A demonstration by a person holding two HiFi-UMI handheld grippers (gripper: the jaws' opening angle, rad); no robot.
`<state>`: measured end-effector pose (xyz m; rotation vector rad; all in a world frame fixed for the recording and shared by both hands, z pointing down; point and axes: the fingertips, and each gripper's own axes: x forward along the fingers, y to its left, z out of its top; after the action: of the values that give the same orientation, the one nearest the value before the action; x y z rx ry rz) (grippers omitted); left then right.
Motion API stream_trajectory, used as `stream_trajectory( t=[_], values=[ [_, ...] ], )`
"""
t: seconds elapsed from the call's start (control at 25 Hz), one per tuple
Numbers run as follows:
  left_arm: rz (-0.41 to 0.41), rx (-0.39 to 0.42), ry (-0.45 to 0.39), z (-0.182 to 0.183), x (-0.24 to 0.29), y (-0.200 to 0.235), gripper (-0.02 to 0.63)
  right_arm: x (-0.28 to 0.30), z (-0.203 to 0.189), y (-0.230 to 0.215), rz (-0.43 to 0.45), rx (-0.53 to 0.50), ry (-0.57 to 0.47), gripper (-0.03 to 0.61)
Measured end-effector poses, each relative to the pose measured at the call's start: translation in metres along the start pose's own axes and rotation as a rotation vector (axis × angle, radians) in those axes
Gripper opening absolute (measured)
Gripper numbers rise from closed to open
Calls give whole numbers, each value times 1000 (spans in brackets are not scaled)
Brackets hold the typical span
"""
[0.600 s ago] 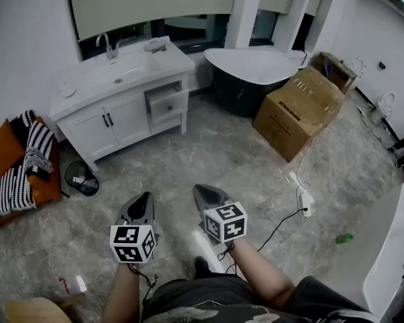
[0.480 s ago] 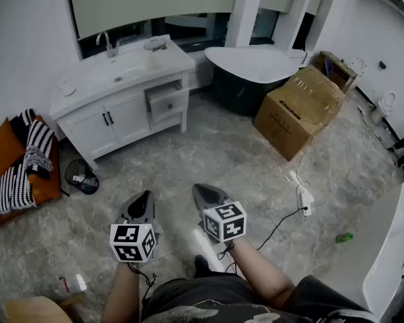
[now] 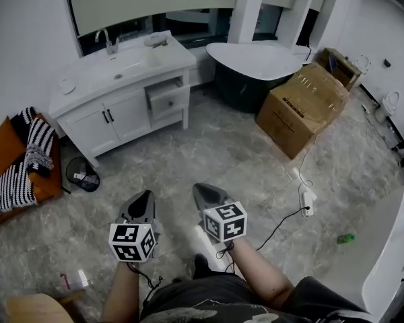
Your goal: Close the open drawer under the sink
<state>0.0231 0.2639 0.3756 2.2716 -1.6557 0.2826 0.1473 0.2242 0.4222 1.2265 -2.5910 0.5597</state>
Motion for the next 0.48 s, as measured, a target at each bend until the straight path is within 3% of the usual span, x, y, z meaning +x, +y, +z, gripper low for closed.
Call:
stream_trajectory(
  t=[0.48],
  values=[
    [127,-78,-2,-11,12,16,18,21,-12,-49,16,107,-31,31]
  ],
)
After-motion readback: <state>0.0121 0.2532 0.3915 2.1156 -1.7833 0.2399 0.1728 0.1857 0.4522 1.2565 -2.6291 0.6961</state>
